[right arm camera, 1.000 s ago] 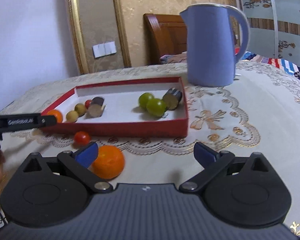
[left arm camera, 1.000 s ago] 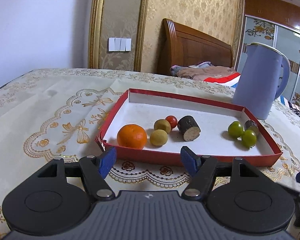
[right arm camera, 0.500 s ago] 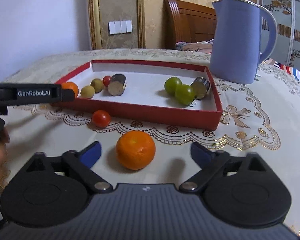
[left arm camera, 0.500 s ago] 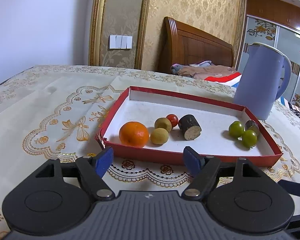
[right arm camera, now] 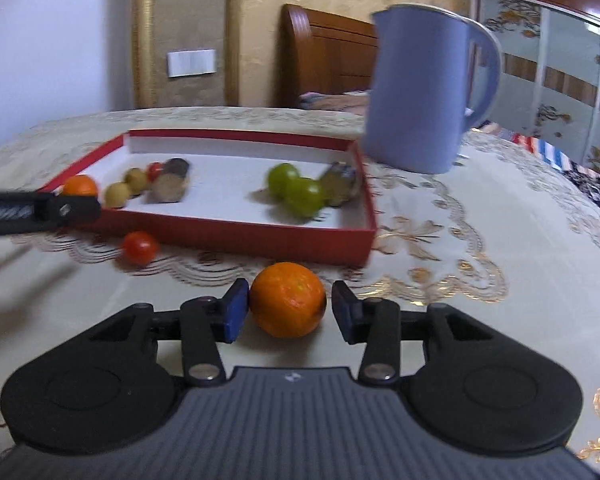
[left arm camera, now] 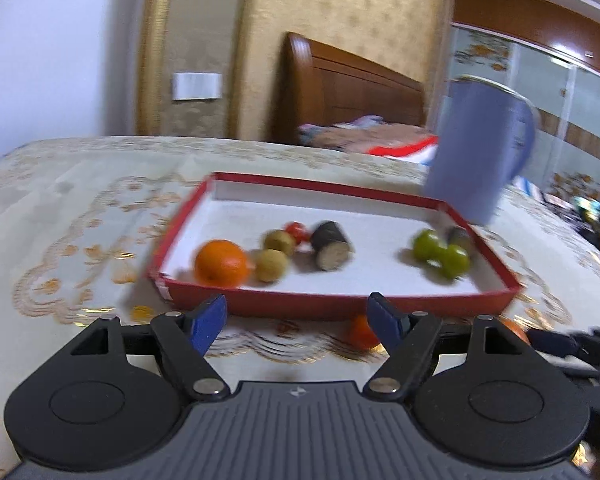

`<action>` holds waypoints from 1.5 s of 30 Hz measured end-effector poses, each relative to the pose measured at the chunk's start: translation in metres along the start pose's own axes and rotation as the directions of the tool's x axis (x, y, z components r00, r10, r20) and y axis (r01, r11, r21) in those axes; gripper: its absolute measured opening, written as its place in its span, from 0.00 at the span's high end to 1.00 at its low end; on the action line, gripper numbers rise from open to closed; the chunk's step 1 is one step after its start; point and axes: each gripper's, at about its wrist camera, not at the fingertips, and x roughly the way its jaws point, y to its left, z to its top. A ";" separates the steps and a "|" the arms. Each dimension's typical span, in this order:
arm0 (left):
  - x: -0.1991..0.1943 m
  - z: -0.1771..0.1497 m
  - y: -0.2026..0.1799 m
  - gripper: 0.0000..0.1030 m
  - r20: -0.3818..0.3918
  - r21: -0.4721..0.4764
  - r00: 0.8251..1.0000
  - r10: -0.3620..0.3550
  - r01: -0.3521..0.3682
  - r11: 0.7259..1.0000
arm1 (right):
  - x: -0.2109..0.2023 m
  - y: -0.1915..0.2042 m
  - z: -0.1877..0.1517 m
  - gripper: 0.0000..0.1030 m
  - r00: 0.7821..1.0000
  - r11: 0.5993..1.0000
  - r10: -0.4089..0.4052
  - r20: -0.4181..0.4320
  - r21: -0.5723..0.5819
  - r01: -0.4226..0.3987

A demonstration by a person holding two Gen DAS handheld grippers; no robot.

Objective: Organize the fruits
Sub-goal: 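Move the right gripper to the orange mandarin while the left gripper approaches the red cherry tomato, then close the right gripper on the mandarin while the left gripper closes on the cherry tomato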

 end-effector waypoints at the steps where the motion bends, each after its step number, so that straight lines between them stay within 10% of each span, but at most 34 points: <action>1: -0.001 -0.001 -0.002 0.25 -0.004 0.010 1.000 -0.019 0.019 1.000 | 0.003 -0.003 0.000 0.51 1.000 1.000 -0.001 -0.018 0.019 0.001; 21: 0.037 -0.008 -0.030 0.25 -0.134 0.070 0.988 0.071 -0.062 0.996 | 0.010 -0.014 -0.001 0.48 0.999 0.997 0.026 -0.044 0.077 -0.023; 30: 0.044 -0.007 -0.035 0.25 -0.149 0.094 0.985 0.086 -0.073 0.993 | 0.012 -0.014 -0.001 0.30 0.998 0.996 0.025 -0.052 0.085 -0.020; 45: 0.036 -0.009 -0.038 0.69 -0.127 0.122 0.990 0.063 -0.047 0.991 | 0.013 -0.015 -0.002 0.21 0.998 0.995 0.021 -0.056 0.101 -0.015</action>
